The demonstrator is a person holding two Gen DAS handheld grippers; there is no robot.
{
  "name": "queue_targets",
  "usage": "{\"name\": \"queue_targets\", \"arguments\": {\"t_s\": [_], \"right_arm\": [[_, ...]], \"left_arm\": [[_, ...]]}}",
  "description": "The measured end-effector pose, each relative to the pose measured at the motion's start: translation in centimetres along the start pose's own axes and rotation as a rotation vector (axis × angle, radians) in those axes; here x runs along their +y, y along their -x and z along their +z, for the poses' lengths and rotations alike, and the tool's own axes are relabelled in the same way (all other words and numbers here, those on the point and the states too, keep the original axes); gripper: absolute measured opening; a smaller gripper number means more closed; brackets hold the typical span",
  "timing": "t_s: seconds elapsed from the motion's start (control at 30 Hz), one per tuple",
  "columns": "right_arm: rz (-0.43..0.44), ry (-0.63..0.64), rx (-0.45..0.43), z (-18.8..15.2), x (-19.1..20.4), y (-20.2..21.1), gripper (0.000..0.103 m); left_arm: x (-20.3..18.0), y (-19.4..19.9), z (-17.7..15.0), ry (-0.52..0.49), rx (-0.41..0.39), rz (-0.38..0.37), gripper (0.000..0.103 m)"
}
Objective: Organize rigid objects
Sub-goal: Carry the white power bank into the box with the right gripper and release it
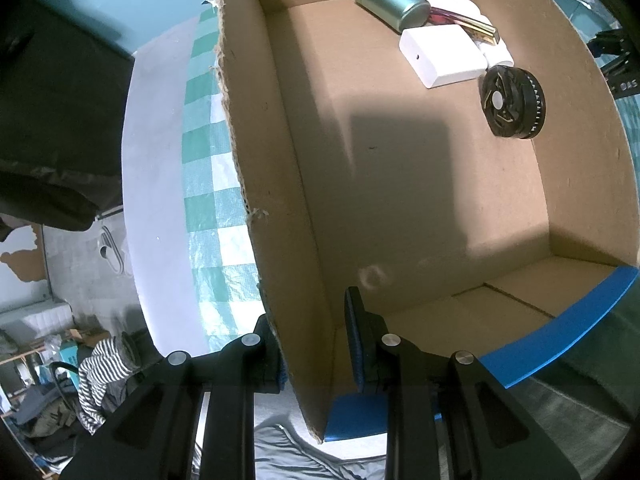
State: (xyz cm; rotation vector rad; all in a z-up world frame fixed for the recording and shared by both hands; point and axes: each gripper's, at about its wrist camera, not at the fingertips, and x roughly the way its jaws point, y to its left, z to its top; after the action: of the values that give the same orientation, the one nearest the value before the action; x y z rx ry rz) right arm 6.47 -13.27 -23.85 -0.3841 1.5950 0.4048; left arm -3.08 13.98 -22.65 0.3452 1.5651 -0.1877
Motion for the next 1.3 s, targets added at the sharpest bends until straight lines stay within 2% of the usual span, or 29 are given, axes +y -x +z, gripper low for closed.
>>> {"name": "queue_targets", "arguments": {"t_s": [0.43, 0.83, 1.3], "right_arm": [[0.009, 0.015, -0.052, 1.3, 0.6, 5.2, 0.07], [0.007, 0.113, -0.118, 3.3, 3.7, 9.5, 0.07], [0.02, 0.209, -0.146, 7.4, 7.7, 10.5, 0.07]], "left_arm": [[-0.1, 0.1, 0.0, -0.005, -0.005, -0.003, 0.024], [0.4, -0.2, 0.0, -0.002, -0.008, -0.005, 0.024], [0.5, -0.2, -0.3, 0.003, -0.013, -0.005, 0.024]]}}
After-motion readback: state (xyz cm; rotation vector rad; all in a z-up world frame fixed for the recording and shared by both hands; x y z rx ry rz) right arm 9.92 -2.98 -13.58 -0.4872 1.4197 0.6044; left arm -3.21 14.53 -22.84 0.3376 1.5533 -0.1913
